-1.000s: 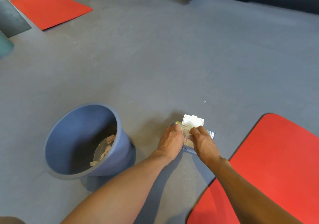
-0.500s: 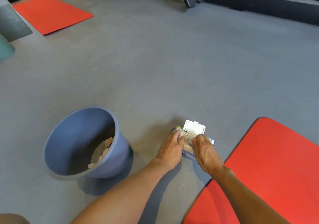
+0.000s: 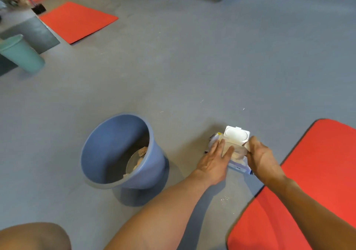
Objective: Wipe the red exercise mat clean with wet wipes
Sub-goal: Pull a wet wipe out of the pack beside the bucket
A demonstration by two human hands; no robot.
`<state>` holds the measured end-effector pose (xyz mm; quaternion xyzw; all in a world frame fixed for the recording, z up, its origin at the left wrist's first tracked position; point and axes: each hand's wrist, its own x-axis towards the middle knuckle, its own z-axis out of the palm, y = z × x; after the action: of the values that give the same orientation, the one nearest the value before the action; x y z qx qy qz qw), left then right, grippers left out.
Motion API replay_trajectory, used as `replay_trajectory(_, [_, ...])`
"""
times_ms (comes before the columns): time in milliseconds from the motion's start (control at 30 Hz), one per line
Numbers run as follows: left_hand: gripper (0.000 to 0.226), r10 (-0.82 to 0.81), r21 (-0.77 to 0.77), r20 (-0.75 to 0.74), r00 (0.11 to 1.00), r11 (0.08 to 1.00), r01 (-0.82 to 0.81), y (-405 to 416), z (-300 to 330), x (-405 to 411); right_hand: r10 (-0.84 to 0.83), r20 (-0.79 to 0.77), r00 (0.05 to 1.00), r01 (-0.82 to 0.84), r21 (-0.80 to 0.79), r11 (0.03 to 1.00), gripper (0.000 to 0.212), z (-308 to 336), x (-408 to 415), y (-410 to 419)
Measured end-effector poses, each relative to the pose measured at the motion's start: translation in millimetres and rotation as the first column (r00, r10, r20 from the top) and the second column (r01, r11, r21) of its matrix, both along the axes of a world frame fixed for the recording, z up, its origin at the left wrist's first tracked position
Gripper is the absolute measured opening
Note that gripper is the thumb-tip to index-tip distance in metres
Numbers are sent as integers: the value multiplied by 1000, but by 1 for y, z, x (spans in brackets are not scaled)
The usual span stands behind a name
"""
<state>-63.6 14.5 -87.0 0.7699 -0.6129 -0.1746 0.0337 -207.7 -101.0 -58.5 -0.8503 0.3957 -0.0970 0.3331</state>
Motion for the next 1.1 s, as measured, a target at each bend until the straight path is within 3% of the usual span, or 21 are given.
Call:
replay_trajectory(67, [63, 10, -7, 20, 1000, 1000, -10, -1, -3, -1, 2, -6, 1000, -2, -55, 998, 25, 11, -2, -1])
replay_trajectory(133, [59, 14, -13, 26, 1000, 1000, -14, 0, -9, -3, 103, -22, 994, -105, -230, 967, 26, 19, -8, -3])
replay_trajectory(200, [58, 14, -21, 78, 997, 1000, -13, 0, -9, -7, 186, -72, 980, -199, -307, 931, 27, 25, -12, -4])
replay_trajectory(300, [53, 22, -31, 125, 992, 999, -18, -4, -10, -8, 167, -8, 986, -167, -125, 978, 59, 26, -17, -8])
replay_trajectory(333, [54, 22, -20, 138, 990, 1000, -19, -3, -11, -8, 155, -26, 987, -157, -87, 984, 61, 25, -17, -9])
replay_trajectory(467, [68, 93, -67, 230, 969, 995, -80, 0, -15, -16, 180, -164, 970, -195, -84, 977, 50, 7, -16, -14])
replay_trajectory(567, [65, 102, -159, 270, 957, 985, -61, 0, -17, -24, 223, -249, 942, -242, -47, 969, 51, 2, -14, -9])
replay_trajectory(700, [63, 65, -189, 323, 944, 982, -2, 3, -22, -17, 259, -229, 938, -279, -58, 959, 46, -11, -13, -3])
replay_trajectory(867, [37, -66, -307, 48, 997, 948, 78, -15, -9, 8, 288, -217, 933, -305, -47, 951, 62, -32, -20, -8])
replay_trajectory(900, [43, -59, -264, -12, 998, 963, 53, -24, 0, 15, 286, -228, 931, -312, -87, 946, 62, -33, -20, -10])
replay_trajectory(967, [82, -36, -79, -76, 996, 996, 30, -44, 17, 26, 272, -276, 922, -310, -103, 945, 51, -18, -19, -9])
replay_trajectory(1033, [127, -65, 56, -49, 997, 996, 68, -68, 25, 34, 256, -288, 923, -303, -133, 944, 50, -13, -21, -11])
replay_trajectory(1100, [150, -142, 177, -16, 990, 974, 143, -87, 28, 41, 267, -316, 911, -319, -126, 939, 52, -2, -20, -14])
